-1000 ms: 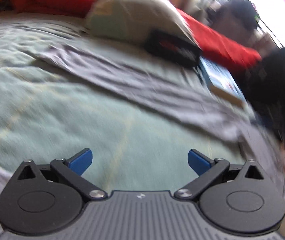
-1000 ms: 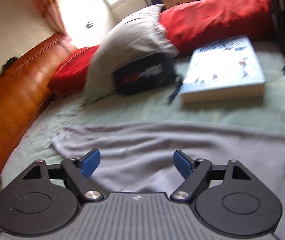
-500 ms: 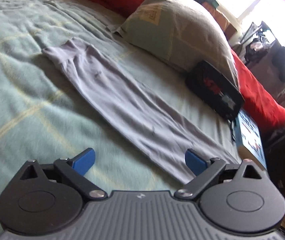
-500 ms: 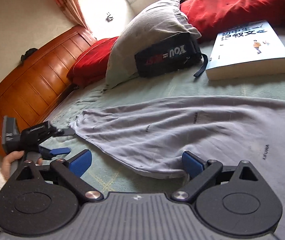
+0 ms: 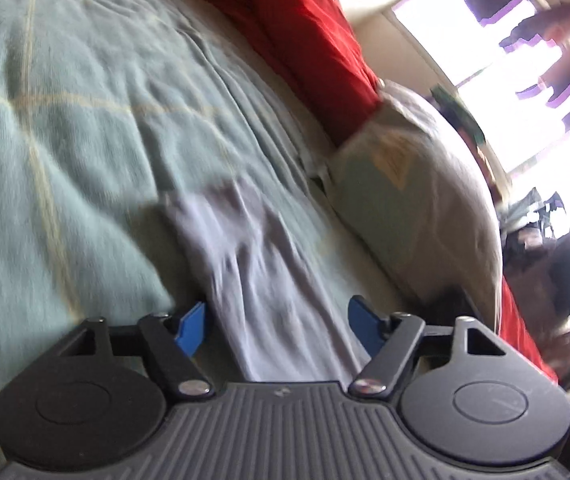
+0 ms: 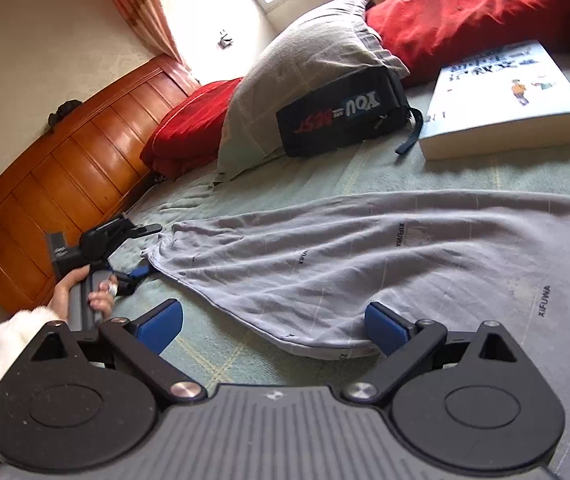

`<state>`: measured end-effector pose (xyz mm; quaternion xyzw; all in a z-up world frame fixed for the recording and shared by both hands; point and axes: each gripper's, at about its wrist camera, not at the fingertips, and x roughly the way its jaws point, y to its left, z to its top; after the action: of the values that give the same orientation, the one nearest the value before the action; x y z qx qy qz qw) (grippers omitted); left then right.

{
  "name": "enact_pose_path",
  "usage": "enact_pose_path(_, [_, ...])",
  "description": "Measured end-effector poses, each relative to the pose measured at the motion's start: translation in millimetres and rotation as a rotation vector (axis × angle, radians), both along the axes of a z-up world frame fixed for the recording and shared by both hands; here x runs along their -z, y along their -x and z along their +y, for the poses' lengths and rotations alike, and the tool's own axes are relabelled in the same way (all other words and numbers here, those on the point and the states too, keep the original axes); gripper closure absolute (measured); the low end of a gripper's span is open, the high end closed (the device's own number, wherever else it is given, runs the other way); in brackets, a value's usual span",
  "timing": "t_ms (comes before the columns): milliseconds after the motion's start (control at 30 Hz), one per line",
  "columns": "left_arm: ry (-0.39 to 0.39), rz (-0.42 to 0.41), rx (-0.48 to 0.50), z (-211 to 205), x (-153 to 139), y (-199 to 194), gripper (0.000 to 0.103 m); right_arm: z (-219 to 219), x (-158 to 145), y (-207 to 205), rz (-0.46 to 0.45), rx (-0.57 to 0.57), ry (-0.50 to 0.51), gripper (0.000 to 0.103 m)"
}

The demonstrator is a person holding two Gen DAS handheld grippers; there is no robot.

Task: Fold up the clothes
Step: 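Move the left gripper to the grey sleeve cuff and close on it, then lift the sleeve cuff with the left gripper, lay it flat, and release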

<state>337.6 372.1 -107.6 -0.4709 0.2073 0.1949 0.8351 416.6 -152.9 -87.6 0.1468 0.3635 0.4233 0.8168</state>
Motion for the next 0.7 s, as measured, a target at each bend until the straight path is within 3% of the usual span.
enact_pose_path(200, [-0.11,-0.014,0.035,27.7,4.0,-26.2,0.033,7.0,2.6,2.4,-0.015,-0.007,0.033,0.003])
enact_pose_path(267, [-0.13,-0.014,0.064,35.0,3.8,-33.2,0.039,8.0,3.2,3.1,-0.022,-0.003,0.043,0.003])
enact_pose_path(333, [-0.111,-0.004,0.062,39.7,3.9,-35.5,0.056,8.3,3.8,3.3,-0.026,0.0,0.044,0.003])
enact_pose_path(433, [-0.073,-0.009,0.098,39.6,4.8,-31.8,0.065,9.8,5.0,3.0,-0.027,0.001,0.049,0.003])
enact_pose_path(500, [-0.098,0.02,0.139,35.3,4.6,-33.6,0.07,10.4,4.9,3.4,-0.031,0.003,0.052,0.003])
enact_pose_path(600, [-0.173,0.11,0.151,31.9,0.4,-41.2,0.097,11.0,4.0,4.3,-0.035,0.0,0.05,0.003])
enact_pose_path(700, [-0.207,0.146,0.18,32.8,-5.5,-46.8,0.097,13.0,1.0,7.8,-0.041,-0.029,0.049,0.003])
